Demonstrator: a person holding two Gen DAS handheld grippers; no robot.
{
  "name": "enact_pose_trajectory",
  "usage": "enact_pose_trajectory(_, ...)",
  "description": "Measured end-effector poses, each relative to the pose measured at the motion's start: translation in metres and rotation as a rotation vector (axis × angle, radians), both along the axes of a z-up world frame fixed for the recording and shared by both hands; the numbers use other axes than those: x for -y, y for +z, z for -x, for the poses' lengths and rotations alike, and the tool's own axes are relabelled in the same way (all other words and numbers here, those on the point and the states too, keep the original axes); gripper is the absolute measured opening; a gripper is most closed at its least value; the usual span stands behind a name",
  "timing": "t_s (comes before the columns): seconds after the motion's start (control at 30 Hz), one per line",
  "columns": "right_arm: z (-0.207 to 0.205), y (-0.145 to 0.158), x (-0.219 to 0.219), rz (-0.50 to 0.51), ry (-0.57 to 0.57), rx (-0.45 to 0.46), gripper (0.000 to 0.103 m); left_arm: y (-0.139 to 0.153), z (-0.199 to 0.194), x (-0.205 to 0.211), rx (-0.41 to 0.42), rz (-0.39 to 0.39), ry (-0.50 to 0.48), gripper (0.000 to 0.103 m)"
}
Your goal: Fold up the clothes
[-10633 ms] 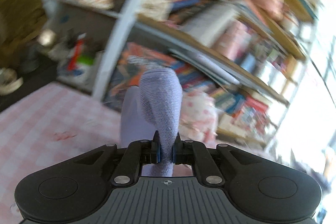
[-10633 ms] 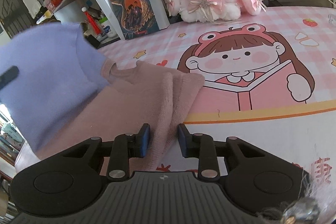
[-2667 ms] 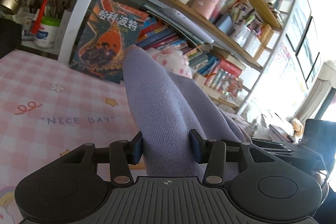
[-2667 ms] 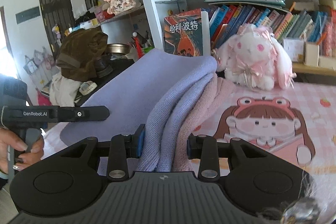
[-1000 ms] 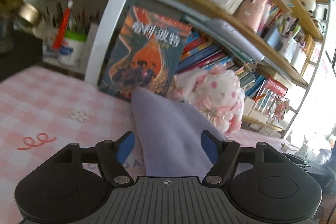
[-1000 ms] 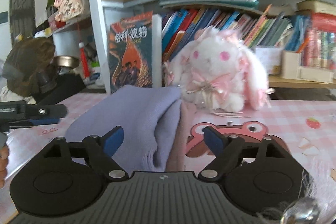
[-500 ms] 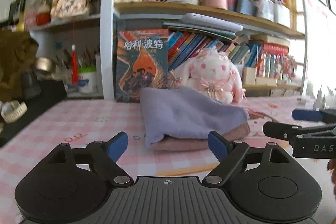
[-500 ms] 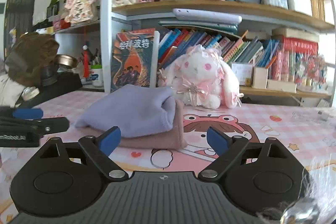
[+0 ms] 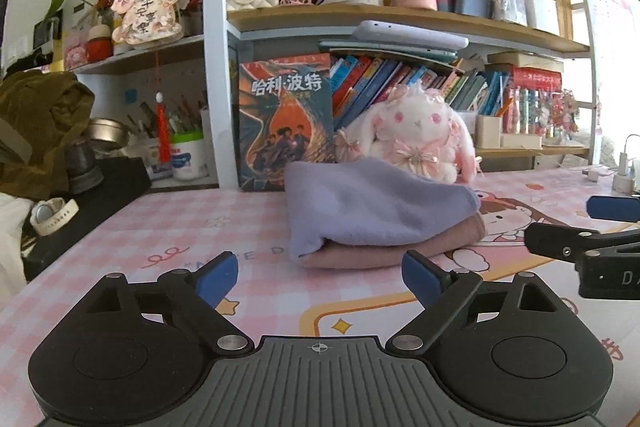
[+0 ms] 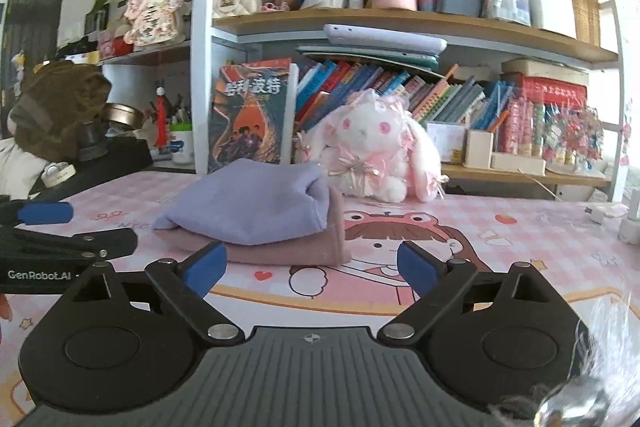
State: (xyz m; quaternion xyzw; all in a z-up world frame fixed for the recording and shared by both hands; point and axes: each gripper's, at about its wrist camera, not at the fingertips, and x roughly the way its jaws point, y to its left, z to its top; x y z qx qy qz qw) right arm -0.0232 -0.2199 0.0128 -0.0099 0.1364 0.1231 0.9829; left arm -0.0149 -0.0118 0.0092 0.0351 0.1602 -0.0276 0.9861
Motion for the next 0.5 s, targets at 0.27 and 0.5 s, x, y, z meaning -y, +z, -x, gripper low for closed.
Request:
enact_pose_trajectory(0.27,0.0012,-0.0012,0.0003,0.001,-0.015,0.0,0.099,0.0003,0.0027,0.0039,0.007,-0.026,0.003,0.095)
enact_pose_trajectory(0.5,0.0002,-0.0011,-0.0044,0.03,0.003,0.001,0.103,0.0003,0.0036,0.0004,0.012,-0.01,0.005,0.101)
